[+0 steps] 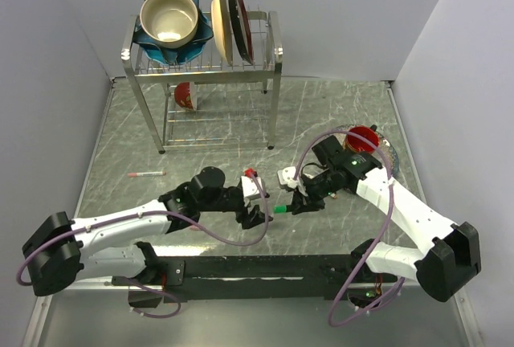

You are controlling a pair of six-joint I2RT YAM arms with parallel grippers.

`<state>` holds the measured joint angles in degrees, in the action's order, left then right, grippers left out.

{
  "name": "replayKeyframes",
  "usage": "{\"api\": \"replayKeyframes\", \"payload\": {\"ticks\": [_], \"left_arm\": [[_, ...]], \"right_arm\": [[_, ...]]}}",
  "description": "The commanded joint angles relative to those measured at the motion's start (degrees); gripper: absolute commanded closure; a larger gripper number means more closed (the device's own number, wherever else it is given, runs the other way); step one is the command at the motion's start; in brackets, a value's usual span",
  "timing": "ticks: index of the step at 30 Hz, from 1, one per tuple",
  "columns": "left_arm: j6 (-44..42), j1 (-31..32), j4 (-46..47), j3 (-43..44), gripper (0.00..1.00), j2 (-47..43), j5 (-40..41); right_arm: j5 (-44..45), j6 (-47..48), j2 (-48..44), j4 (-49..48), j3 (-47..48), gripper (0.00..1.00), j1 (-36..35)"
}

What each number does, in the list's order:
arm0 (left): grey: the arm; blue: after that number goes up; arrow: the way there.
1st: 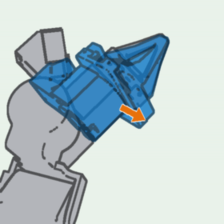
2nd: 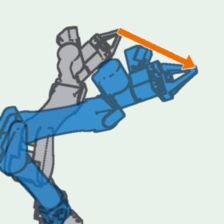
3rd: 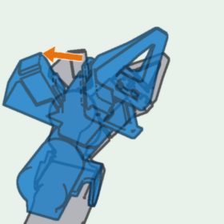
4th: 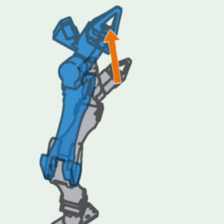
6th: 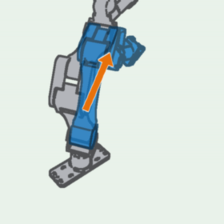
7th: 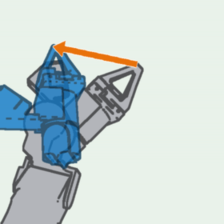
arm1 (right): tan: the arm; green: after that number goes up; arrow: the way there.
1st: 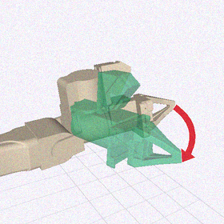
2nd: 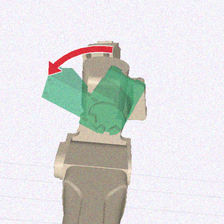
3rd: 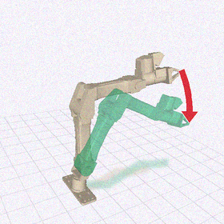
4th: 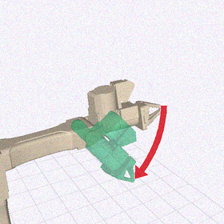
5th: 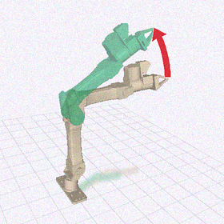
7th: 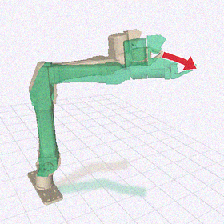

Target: Open the pen caps

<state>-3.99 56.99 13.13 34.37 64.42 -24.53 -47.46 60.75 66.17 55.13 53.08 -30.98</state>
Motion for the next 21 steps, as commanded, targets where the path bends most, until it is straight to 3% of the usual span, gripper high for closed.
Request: {"api": "replayKeyframes", "payload": {"ticks": [1, 9, 16, 21], "left_arm": [[-2.17, 0.66, 4.80, 3.24, 0.31, 2.45, -3.50], [-2.25, 2.07, 4.02, 5.97, 0.41, 8.08, -4.29], [-1.99, 2.25, 3.31, 7.20, 0.69, 9.05, -4.03], [-1.72, 2.33, 1.91, 8.34, 0.71, 10.19, -4.38]], "right_arm": [[-0.62, 0.16, -1.84, -1.52, -0.78, 1.00, -1.27], [-1.40, -1.60, -2.54, -2.93, -0.79, 1.00, -1.36], [-1.58, -2.39, -1.92, -2.93, -0.70, 1.00, -1.36], [-2.20, -2.74, -1.13, -2.75, -0.52, 1.00, -1.36]]}}
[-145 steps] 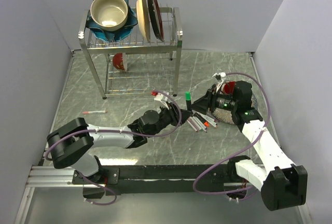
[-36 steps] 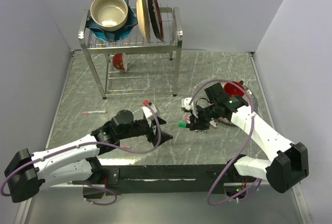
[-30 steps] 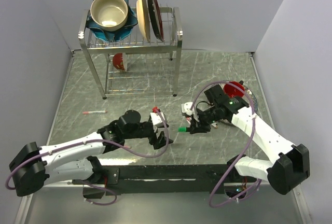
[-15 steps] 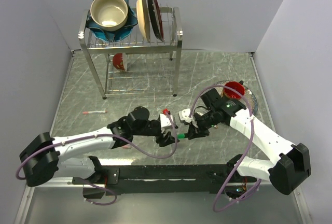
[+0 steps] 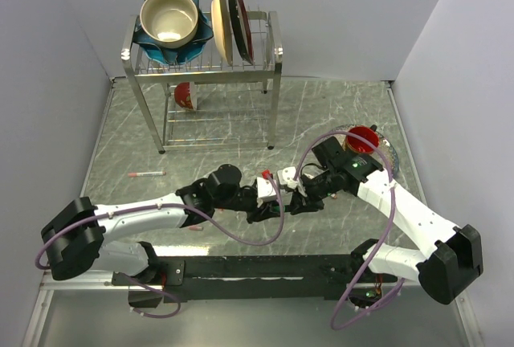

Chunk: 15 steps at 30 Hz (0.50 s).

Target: Open the pen caps

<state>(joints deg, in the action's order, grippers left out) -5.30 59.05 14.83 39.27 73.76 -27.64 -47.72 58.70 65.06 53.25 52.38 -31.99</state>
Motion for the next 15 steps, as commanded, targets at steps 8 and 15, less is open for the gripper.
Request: {"api": "replayKeyframes", "payload": {"ticks": [8, 15], "left_arm": [[-1.55, 0.19, -4.54, 4.24, 0.99, -0.17, 2.23], [-5.85, -3.94, -10.79, -4.27, 0.99, -17.75, 12.24]], "right_arm": [[0.51, -1.83, 1.21, -0.08, 1.23, 1.00, -0.44], [6.67, 0.80, -2.30, 2.03, 2.02, 1.00, 6.84]]}}
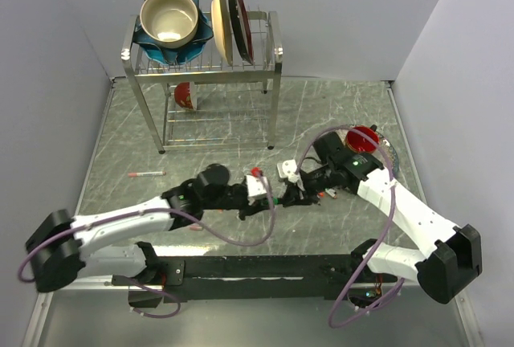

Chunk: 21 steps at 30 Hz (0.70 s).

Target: Open the pen caps

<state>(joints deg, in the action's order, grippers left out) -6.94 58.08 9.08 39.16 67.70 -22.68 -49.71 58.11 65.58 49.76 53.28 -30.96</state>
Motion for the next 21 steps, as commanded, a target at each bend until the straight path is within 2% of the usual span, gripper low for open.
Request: {"api": "replayKeyframes", "payload": {"ticks": [1, 6, 14, 17, 18, 20, 21], "left_arm": [[-4.57, -2.89, -5.13, -4.44, 0.99, -12.85, 6.86], [-5.72, -4.21, -7.32, -3.30, 0.99, -13.30, 10.46], [-3.26, -4.29, -5.22, -4.35, 0.99, -15.76, 11.25], [2.96, -5.26, -2.67, -5.49, 0.99, -15.15, 12.21], [8.90, -5.52, -1.62, -6.71, 0.99, -14.88, 13.00], [13.77, -6.14, 0.75, -8.99, 0.99, -14.62, 15.80], [19.80, -6.23, 1.37, -9.88, 0.99, -14.70, 17.82]], "right_arm": [[8.84, 1.57, -4.31, 5.35, 1.04, 1.00, 7.04], [7.09, 3.59, -8.10, 6.58, 0.43, 1.00, 15.12], [4.63, 2.28, -8.28, 5.27, -0.19, 1.00, 15.58], [6.29, -4.65, -8.10, -1.49, -1.86, 1.00, 15.58], [7.25, -9.19, -7.75, -3.42, -2.30, 1.00, 15.49], [10.23, -14.05, -6.26, -8.87, -3.26, 1.00, 15.49], [11.21, -17.81, -5.65, -10.37, -3.44, 1.00, 15.49]]}}
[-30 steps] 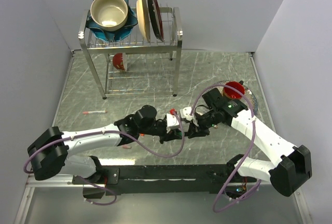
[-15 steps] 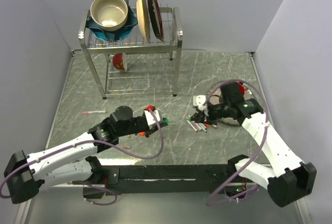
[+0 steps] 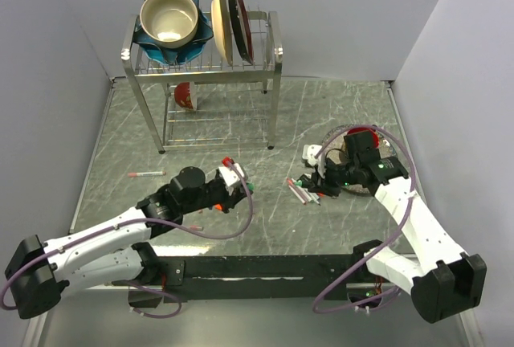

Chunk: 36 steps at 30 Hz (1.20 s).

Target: Open the pen caps

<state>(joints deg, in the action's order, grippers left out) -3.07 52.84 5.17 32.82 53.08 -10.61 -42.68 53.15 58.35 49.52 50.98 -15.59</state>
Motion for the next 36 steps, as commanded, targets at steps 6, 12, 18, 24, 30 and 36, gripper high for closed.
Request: {"api": "replayKeyframes", "payload": {"ticks": [6, 12, 18, 24, 30, 36], "left_arm": [[39.50, -2.56, 1.17, -8.91, 0.99, -3.42, 22.73], [51.05, -3.35, -4.98, -11.55, 0.96, -4.57, 33.98], [52.29, -4.76, -8.50, -8.21, 0.97, 2.98, 35.92], [51.85, -5.55, -6.93, -6.45, 0.97, 9.41, 35.49], [51.32, -5.99, -6.66, -6.45, 0.92, 10.29, 35.84], [51.06, -6.43, -5.87, -6.36, 0.89, 11.96, 35.22]], "right_arm": [[12.95, -21.76, 8.43, -16.29, -1.68, 1.00, 0.13], [19.38, -26.07, 16.08, -16.38, -0.53, 0.97, 0.21], [23.60, -28.27, 20.13, -16.56, -0.09, 0.92, 0.21], [25.98, -29.41, 23.21, -16.38, 0.08, 0.86, 0.21], [27.29, -29.94, 24.71, -16.29, 0.17, 0.75, 0.21], [28.26, -30.29, 25.32, -16.38, 0.08, 0.64, 0.21]]}}
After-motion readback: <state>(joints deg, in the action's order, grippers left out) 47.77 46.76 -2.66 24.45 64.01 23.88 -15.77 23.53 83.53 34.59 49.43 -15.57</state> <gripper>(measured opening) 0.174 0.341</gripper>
